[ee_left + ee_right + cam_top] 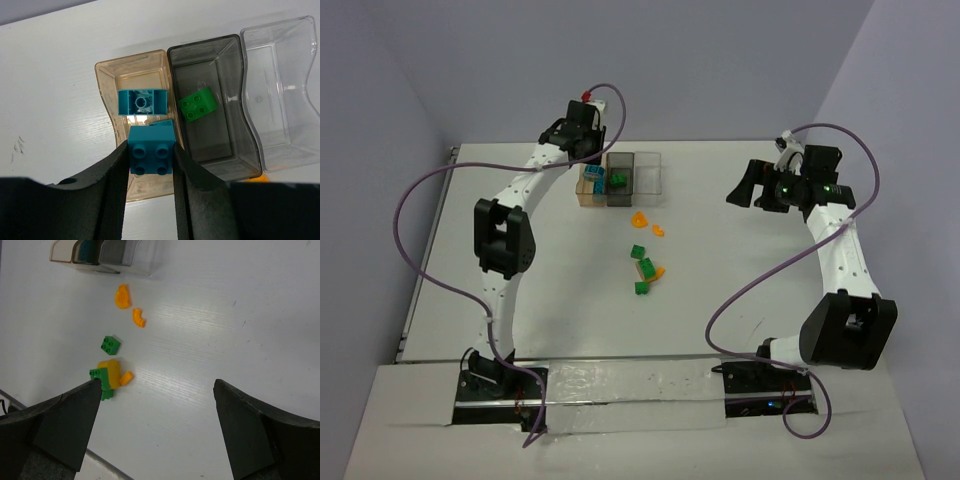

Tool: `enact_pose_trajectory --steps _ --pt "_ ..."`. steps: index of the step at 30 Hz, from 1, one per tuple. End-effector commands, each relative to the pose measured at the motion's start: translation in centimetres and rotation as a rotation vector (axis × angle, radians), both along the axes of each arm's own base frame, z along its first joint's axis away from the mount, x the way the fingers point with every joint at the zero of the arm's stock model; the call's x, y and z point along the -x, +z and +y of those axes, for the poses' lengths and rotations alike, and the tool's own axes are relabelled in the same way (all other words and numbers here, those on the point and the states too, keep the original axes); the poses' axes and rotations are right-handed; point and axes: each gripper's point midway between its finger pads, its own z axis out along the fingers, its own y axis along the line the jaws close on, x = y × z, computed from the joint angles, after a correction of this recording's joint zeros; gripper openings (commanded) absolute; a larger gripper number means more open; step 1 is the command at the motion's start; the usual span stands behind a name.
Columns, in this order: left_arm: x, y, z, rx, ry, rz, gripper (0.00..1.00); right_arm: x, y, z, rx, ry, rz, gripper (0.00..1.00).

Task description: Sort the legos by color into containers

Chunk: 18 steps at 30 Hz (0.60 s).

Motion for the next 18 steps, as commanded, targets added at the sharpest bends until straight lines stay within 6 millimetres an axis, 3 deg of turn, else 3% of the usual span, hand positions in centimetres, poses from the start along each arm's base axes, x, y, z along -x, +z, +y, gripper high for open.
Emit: enact_pose_trajectory --steps 1,7,10,14,18 --pt "-0.6 -0.3 0.4 0.003 0.033 -0.004 0.14 -0.7 1.7 0.2 0.037 0.015 -0.05 1.0" --pt "-0.4 -0.8 0.4 0.003 0.035 0.011 0.19 -0.6 1.5 1.1 0.075 0.042 -0.054 1.0" --pt "-0.2 -1.1 0.4 0.008 0.034 0.025 0.38 -0.5 1.3 1.8 0.093 0.058 -0.052 1.0" --pt "-0.2 -1.2 0.4 0.014 0.03 0.031 0.52 -0.5 1.2 2.1 0.095 0.066 -0.046 1.0" --pt "-0.1 0.1 0.4 0.024 0.016 0.014 0.71 -0.5 1.0 2.5 0.097 0.074 -0.041 1.0"
